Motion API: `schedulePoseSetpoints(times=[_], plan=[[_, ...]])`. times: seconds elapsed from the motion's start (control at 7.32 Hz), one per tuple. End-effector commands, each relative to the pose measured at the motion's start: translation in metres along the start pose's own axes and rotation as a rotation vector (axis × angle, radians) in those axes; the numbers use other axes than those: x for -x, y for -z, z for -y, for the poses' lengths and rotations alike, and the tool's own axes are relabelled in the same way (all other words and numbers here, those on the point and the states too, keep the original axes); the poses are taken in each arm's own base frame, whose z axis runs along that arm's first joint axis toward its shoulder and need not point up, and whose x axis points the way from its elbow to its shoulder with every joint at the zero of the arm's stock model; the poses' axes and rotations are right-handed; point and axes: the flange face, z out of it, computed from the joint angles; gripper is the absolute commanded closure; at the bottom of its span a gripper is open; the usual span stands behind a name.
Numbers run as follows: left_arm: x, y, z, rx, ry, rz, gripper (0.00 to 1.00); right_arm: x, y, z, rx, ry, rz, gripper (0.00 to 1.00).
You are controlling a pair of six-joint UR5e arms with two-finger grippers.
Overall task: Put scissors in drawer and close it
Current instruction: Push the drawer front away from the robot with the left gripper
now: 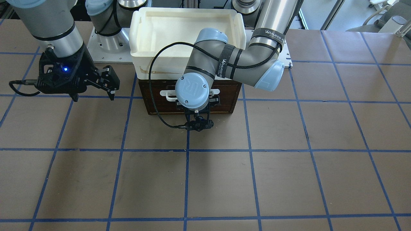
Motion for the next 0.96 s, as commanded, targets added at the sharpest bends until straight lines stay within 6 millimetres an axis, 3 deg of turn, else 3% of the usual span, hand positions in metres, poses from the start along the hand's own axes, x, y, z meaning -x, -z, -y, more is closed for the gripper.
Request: schedulePoseSetpoints(times=[0.0, 0.14, 0.27, 0.55, 0.82], plan=[[-0.004, -0.01, -0.002, 0.024, -0.008, 0.017, 0.0, 0.0, -0.001, 0.0, 0.006, 0.022, -0.001, 0.0], [-0.004, -0.01, 0.001, 0.013, -0.008, 0.018, 0.0, 0.0, -0.004, 0.002, 0.002, 0.023, -0.003, 0.0], [-0.001, 0.003, 0.009, -0.026, 0.0, -0.012, 0.0, 0.0, -0.004, 0.002, 0.002, 0.026, -0.003, 0.0], [0.029, 0.027, 0.046, -0.152, 0.054, -0.099, 0.0, 0.0, -0.005, 0.002, 0.006, 0.023, -0.002, 0.0], [0.037, 0.074, 0.05, -0.379, -0.004, -0.091, 0.0, 0.0, -0.007, 0.001, 0.008, 0.029, -0.003, 0.0]])
